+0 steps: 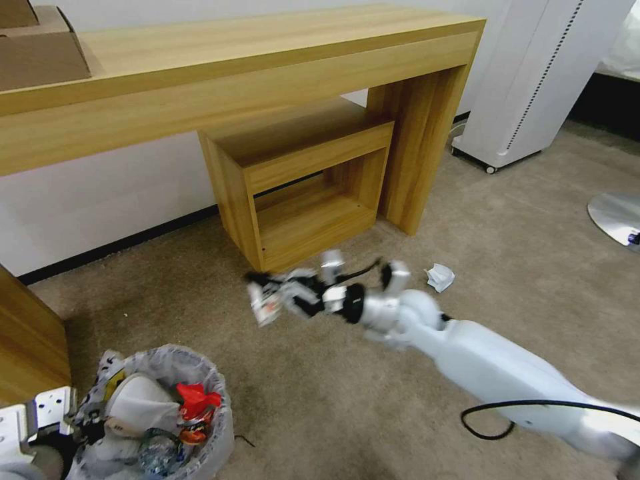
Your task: Pick up the trash bin and place the garbage on the floor into it.
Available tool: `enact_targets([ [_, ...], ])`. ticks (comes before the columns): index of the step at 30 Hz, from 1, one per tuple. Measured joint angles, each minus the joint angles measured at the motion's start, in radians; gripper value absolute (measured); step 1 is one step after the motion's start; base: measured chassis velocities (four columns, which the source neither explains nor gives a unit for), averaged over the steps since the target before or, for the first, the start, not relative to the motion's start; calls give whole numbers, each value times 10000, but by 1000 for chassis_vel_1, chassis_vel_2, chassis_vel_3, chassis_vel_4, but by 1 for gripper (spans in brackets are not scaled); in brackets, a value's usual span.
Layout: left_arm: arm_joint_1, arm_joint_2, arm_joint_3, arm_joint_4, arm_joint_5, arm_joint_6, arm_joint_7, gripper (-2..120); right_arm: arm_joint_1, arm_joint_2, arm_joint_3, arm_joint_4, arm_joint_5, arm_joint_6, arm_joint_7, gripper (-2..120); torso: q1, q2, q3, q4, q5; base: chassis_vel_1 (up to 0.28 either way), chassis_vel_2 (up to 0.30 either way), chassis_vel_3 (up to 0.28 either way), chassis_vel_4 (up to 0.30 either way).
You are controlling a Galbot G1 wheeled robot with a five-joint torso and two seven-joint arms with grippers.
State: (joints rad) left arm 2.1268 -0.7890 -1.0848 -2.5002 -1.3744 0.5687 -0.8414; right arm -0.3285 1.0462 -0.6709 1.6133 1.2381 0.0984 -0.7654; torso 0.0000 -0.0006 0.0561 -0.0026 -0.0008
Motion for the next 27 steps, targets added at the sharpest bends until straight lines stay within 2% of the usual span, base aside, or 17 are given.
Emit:
enact_targets([
  [1, 0, 0, 0, 0, 0, 0, 0, 0, 0, 0, 0, 0, 0, 0, 0, 0, 0, 0, 0, 0, 0, 0, 0, 0, 0],
  [3, 3, 20, 21, -1, 25, -21, 23, 0, 377, 729, -656, -525, -8, 9, 30, 0, 1, 0, 1, 1, 3, 0, 0, 0, 0],
  [4, 19, -45, 104, 0, 81, -22, 27, 0, 649, 1522, -1202, -1055, -4, 51, 95, 0, 0, 0, 1, 7, 4, 0, 0, 0, 0],
  [5, 19, -45, 104, 0, 81, -22, 27, 0, 649, 1522, -1202, -1055, -4, 51, 95, 0, 0, 0, 1, 7, 4, 0, 0, 0, 0],
  [7, 53, -158, 215, 2, 183, -21, -30, 0, 885, 2472, -1915, -1828, 28, 122, 244, 0, 0, 0, 0, 12, 0, 0, 0, 0, 0],
  [8, 53, -158, 215, 2, 183, -21, -30, 0, 885, 2472, -1915, -1828, 28, 122, 244, 0, 0, 0, 0, 12, 0, 0, 0, 0, 0],
  [12, 189, -256, 253, 2, 334, -21, -43, 0, 988, 3369, -2555, -2947, -45, 301, 427, 0, 0, 1, 0, 7, 1, 0, 0, 0, 0],
  [20, 242, -180, 140, 3, 295, -49, -92, 0, 966, 3590, -3118, -3295, -292, 458, 861, 0, 0, 1, -1, 6, 4, 0, 0, 0, 0],
  [23, 346, -118, 88, 2, 308, -45, -98, 0, 918, 3439, -3192, -3196, -294, 460, 951, 12, 0, 1, 0, 3, 4, 0, 0, 0, 0],
  [24, 346, -118, 88, 2, 308, -45, -98, 0, 918, 3439, -3192, -3196, -294, 460, 951, 12, 0, 1, 0, 3, 4, 0, 0, 0, 0],
  [27, 428, -112, 58, 3, 359, -22, -95, 0, 912, 3325, -3072, -2959, -215, 404, 1118, 27, 0, 2, -2, 6, 5, 0, 0, 0, 0],
])
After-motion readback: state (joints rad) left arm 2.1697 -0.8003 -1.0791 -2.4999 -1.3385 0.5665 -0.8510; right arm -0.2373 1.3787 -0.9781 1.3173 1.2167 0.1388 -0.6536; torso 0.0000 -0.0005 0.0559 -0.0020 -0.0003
